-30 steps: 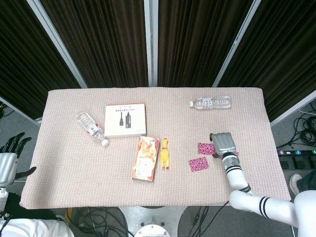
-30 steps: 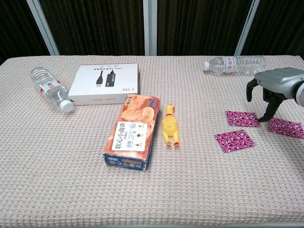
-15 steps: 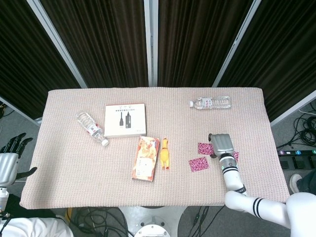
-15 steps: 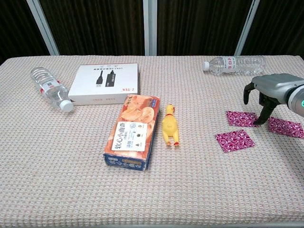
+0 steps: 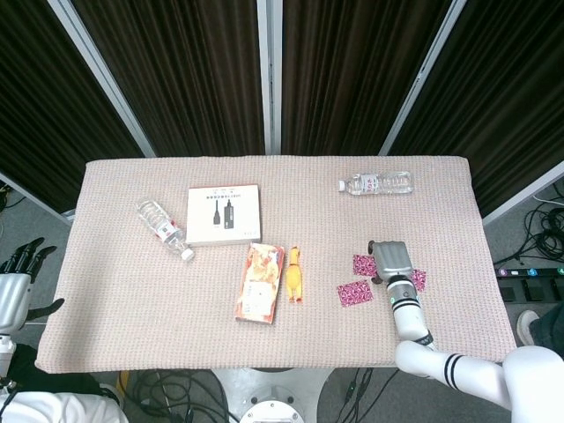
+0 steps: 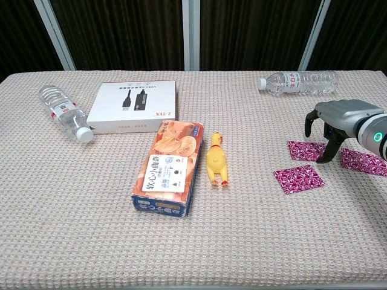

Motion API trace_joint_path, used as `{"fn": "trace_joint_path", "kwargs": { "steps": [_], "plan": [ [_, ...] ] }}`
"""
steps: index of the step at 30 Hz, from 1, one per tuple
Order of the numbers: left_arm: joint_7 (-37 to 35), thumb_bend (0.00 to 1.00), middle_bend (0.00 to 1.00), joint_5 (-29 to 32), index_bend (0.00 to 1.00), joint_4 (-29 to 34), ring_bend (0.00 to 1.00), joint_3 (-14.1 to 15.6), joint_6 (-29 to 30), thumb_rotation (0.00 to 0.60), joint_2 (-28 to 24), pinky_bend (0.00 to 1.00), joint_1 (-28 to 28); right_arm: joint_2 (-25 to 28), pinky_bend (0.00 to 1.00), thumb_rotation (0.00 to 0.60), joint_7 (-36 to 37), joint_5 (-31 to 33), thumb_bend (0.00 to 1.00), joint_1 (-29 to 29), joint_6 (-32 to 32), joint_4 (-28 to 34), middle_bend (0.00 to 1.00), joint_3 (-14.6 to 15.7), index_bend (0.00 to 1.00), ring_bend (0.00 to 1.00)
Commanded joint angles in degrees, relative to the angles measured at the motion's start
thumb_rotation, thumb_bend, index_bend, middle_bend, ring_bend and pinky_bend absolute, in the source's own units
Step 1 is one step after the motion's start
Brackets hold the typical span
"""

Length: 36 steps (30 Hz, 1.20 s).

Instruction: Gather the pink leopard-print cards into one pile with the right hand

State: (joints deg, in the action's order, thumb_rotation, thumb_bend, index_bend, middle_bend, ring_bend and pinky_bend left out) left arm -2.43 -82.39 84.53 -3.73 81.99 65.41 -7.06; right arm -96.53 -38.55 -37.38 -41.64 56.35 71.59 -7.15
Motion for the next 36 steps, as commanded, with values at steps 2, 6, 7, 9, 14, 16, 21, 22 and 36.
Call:
{"fn": "trace_joint_path", "kwargs": {
  "steps": [2, 6, 7, 9, 14, 16, 21, 22, 36],
  "plan": [
    [-0.07, 0.00, 0.19, 0.12, 0.22, -0.19, 0.13, -0.04, -0.09, 0.600, 0.09, 0.30, -0.03, -0.47, 1.00, 0.600, -0.23, 0.29, 0.00, 0.09, -0.33, -0.80, 1.00, -0.26, 0.38, 1.00],
    [0.07, 0.00, 0.19, 0.36, 0.22, -0.37, 0.13, -0.11, -0.24, 0.600, 0.19, 0.30, -0.05, -1.00, 1.00, 0.600, -0.08, -0.12, 0.00, 0.17, -0.45, -1.80, 1.00, -0.56, 0.38, 1.00],
    [0.07, 0.00, 0.19, 0.42, 0.22, -0.42, 0.13, -0.11, -0.29, 0.600, 0.27, 0.30, -0.05, -1.06, 1.00, 0.600, 0.05, -0.19, 0.00, 0.19, -0.63, -1.94, 1.00, -0.71, 0.38, 1.00],
    [-0.03, 0.00, 0.19, 0.49, 0.22, -0.50, 0.13, -0.11, -0.41, 0.600, 0.31, 0.30, -0.07, -1.10, 1.00, 0.600, 0.08, -0.27, 0.00, 0.15, -0.87, -2.13, 1.00, -0.89, 0.38, 1.00],
    [-0.22, 0.00, 0.19, 0.62, 0.22, -0.61, 0.13, -0.20, -0.53, 0.600, 0.31, 0.30, -0.12, -1.26, 1.00, 0.600, -0.59, 0.13, 0.00, 0.07, -1.42, -2.45, 1.00, -1.10, 0.38, 1.00],
    [-0.21, 0.00, 0.19, 0.64, 0.22, -0.52, 0.13, -0.27, -0.58, 0.600, 0.27, 0.30, -0.19, -1.40, 1.00, 0.600, -0.83, 0.41, 0.00, 0.08, -1.70, -2.62, 1.00, -1.12, 0.38, 1.00],
    [-0.20, 0.00, 0.19, 0.73, 0.22, -0.39, 0.13, -0.30, -0.70, 0.600, 0.15, 0.30, -0.23, -1.64, 1.00, 0.600, -1.32, 1.01, 0.00, 0.03, -2.32, -3.00, 1.00, -1.22, 0.38, 1.00],
    [-0.19, 0.00, 0.19, 0.73, 0.22, -0.36, 0.13, -0.31, -0.73, 0.600, 0.15, 0.30, -0.25, -1.66, 1.00, 0.600, -1.34, 1.12, 0.00, 0.03, -2.42, -3.03, 1.00, -1.30, 0.38, 1.00],
    [0.63, 0.00, 0.19, 1.28, 0.22, 0.15, 0.13, -0.54, -1.33, 0.600, 0.11, 0.30, -0.61, -1.26, 1.00, 0.600, -2.43, 2.92, 0.00, -0.40, -3.54, -3.07, 1.00, -1.87, 0.37, 1.00]
  ]
}}
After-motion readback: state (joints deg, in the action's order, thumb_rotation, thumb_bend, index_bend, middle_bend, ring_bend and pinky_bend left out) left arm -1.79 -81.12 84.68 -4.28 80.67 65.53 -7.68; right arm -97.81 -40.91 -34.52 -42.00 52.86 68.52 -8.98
